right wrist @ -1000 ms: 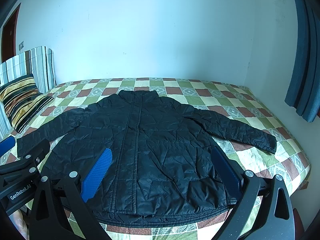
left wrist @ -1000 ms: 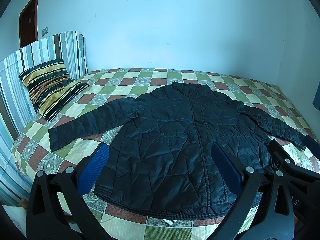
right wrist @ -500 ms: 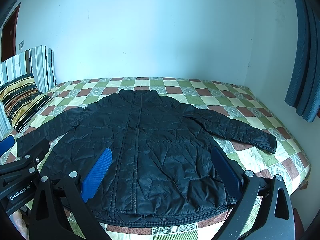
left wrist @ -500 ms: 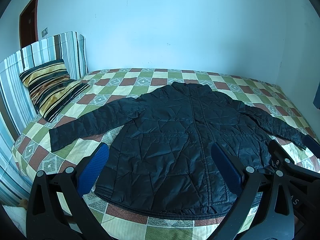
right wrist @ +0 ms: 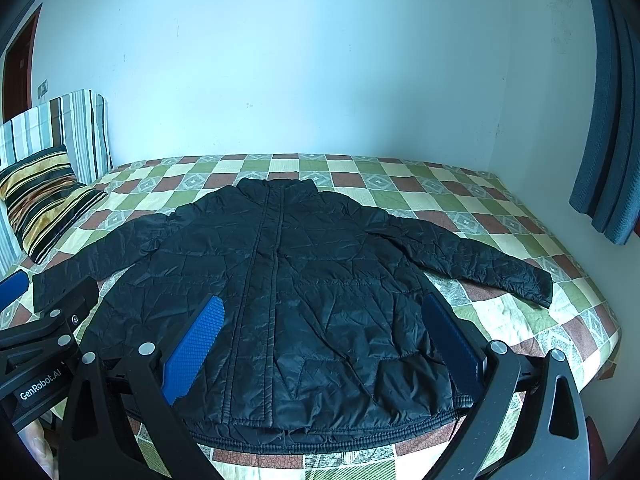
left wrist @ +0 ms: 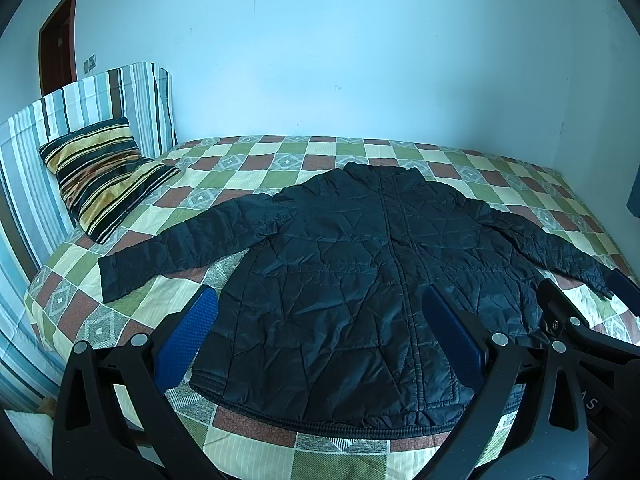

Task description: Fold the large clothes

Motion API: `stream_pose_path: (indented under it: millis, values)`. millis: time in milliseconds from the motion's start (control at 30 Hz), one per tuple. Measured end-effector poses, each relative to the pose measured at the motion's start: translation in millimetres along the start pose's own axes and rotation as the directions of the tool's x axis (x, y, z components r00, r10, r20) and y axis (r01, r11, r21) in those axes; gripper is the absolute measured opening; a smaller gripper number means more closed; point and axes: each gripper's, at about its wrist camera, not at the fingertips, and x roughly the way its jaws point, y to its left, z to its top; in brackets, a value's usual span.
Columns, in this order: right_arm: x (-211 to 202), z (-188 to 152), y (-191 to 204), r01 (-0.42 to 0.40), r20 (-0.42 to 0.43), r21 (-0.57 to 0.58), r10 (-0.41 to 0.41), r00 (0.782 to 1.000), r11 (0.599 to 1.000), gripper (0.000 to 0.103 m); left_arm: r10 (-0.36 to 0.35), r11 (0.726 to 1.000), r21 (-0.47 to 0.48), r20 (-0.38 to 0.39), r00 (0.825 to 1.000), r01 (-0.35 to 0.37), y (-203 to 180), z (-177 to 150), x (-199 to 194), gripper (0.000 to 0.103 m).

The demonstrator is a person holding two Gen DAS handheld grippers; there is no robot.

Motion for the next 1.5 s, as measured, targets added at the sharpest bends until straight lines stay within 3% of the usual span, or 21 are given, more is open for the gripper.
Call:
stream_pose_path:
  millis: [1500]
  values:
    - [3.9,-4.2,0.2,-0.014,-0.017,-0.001,0.014,1.000,1.000,0.098,-0.011,1.000,0.001,-0.026,1.000,0.011,0.3,-1.6,7.6,0.101]
